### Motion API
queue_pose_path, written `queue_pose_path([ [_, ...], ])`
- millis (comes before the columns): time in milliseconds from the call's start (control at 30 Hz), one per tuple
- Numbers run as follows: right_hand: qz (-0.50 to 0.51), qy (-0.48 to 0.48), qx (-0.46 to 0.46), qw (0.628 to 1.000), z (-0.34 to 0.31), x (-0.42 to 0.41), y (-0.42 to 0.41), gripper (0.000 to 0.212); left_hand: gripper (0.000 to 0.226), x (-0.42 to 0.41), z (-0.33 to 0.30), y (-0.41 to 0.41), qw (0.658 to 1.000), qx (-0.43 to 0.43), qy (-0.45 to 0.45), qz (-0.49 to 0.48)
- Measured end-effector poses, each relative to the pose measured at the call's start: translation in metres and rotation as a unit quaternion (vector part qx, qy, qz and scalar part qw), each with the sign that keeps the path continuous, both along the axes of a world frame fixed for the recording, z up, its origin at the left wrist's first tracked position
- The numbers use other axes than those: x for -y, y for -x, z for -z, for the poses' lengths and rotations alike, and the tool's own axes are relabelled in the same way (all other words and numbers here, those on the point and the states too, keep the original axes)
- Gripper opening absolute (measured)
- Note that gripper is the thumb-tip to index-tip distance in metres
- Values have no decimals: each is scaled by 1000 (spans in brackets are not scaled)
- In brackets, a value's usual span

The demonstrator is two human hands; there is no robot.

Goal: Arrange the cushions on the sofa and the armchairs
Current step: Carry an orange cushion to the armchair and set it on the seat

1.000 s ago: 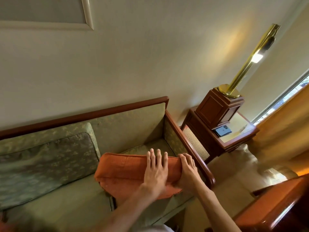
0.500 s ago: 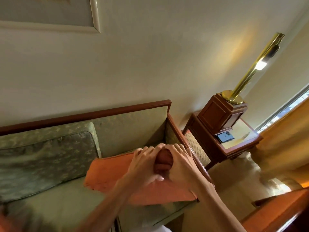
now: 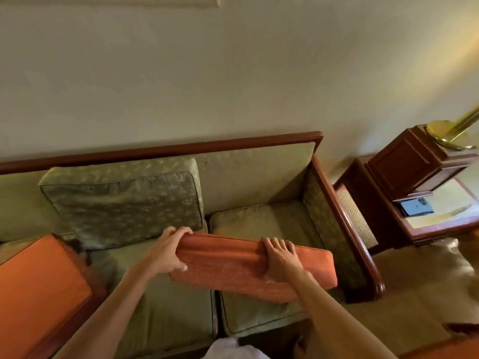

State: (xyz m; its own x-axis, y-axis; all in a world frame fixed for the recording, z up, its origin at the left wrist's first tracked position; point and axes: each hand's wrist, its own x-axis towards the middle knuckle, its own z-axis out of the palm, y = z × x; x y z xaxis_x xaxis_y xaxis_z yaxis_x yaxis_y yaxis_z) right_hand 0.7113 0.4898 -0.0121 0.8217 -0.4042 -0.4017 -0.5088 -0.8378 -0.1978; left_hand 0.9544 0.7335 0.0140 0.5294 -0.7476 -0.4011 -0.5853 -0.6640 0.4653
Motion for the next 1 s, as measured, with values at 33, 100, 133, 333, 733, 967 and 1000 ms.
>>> queue_pose_path([
  [33,4,13,-13,1000,4,5,8,110,102,-2,6,-3,998,17,-54,-6],
  [100,14,28,-27,999,6,11,19,110,119,1,18,2,987,62,-148,-14],
  [133,21,31,-32,999,6,10,20,111,128,6,20,10,977,104,-186,-2],
  [333,63,19,-25,998,-2,-8,42,95,112,76,27,98,940,244,-130,202],
  [733,171,23,79,982,-65,-39,149,75,51,118,-13,138,902,172,-61,390],
  [967,273,56,85,957,-139,-40,293,75,61,188,-92,256,825,143,-27,546],
  [1000,295,60,89,950,-151,-45,315,73,61,197,-103,277,812,142,-21,565],
])
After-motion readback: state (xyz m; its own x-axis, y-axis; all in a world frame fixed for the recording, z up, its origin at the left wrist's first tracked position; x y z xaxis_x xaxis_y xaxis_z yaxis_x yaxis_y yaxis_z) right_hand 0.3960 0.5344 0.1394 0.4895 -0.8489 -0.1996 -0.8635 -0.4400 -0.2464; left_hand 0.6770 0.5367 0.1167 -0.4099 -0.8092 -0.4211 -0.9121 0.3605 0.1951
